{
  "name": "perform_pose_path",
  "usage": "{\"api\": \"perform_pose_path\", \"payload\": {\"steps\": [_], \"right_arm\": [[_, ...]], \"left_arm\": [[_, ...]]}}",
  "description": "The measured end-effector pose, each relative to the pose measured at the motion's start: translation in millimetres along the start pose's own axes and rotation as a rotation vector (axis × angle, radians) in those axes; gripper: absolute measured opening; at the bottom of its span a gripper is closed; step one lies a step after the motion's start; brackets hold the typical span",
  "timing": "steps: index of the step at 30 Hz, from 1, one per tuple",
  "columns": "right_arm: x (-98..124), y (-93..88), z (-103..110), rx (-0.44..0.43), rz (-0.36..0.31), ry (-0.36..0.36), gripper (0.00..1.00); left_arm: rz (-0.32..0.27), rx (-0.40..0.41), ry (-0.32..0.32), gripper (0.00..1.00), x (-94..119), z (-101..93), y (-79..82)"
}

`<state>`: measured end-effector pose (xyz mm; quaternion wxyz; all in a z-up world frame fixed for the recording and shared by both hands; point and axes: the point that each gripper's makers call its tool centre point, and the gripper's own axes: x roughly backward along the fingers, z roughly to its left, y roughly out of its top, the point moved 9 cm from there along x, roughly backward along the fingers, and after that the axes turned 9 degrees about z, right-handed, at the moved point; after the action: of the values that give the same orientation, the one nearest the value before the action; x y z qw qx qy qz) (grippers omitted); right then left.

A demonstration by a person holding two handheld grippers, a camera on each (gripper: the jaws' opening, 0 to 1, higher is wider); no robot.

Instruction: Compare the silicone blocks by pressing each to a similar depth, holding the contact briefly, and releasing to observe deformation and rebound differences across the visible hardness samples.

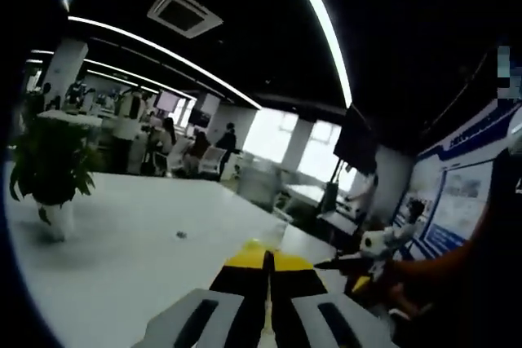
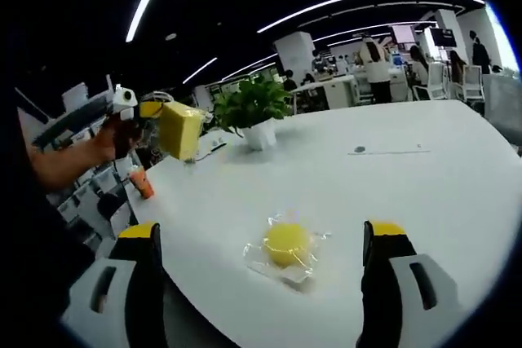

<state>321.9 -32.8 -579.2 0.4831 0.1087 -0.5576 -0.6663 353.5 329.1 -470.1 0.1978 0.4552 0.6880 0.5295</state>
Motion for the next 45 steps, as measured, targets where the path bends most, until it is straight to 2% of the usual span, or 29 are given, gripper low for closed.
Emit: {"api": "perform_pose_path", "payload": {"steps": [2, 5, 7, 10, 15, 20, 23, 26, 32, 38, 42, 45], "right_arm": [[-4.9, 9.4, 8.6, 0.006, 0.007, 0.073, 0.93], [-14.6, 30.6, 24.5, 0.084, 0.008, 0.187, 0.85], [-21.2, 45.8, 33.6, 0.125, 0.005, 0.228, 0.87], [-28.2, 66.2, 44.4, 0.185, -0.012, 0.268, 0.88], [-38.8, 95.2, 65.2, 0.199, -0.066, 0.397, 0.83], [-52.7, 106.3, 77.6, 0.225, -0.06, 0.451, 0.74], [-56.3, 113.5, 85.5, 0.236, -0.097, 0.486, 0.7], [-56.3, 116.1, 90.8, 0.219, -0.119, 0.551, 0.67], [-49.6, 119.1, 95.1, 0.182, -0.175, 0.591, 0.61], [-43.3, 122.0, 94.2, 0.154, -0.224, 0.619, 0.45], [-39.1, 123.6, 98.0, 0.157, -0.236, 0.664, 0.28], [-38.5, 124.7, 98.6, 0.16, -0.233, 0.661, 0.27]], "left_arm": [[-0.011, -0.001, -0.009, 0.0, 2.9, -4.9, 2.5], [-0.027, -0.013, -0.04, 0.0, 3.3, -15.5, 8.4], [-0.053, -0.012, -0.086, 0.0, 1.9, -24.2, 14.9], [-0.073, -0.01, -0.105, 0.0, -0.5, -30.9, 22.4], [-0.132, 0.004, -0.198, 0.0, -4.2, -52.3, 36.5], [-0.174, 0.03, -0.255, 0.0, -8.5, -66.1, 43.6], [-0.183, 0.039, -0.303, 0.0, -11.5, -76.5, 45.3], [-0.17, 0.035, -0.31, 0.0, -16.4, -81.7, 43.7], [-0.154, 0.024, -0.331, 0.0, -22.0, -90.7, 41.5], [-0.152, 0.024, -0.336, 0.0, -24.7, -93.6, 40.5], [-0.147, 0.016, -0.332, 0.0, -24.5, -94.0, 38.7], [-0.154, 0.017, -0.325, 0.0, -23.1, -93.2, 37.9]]}}
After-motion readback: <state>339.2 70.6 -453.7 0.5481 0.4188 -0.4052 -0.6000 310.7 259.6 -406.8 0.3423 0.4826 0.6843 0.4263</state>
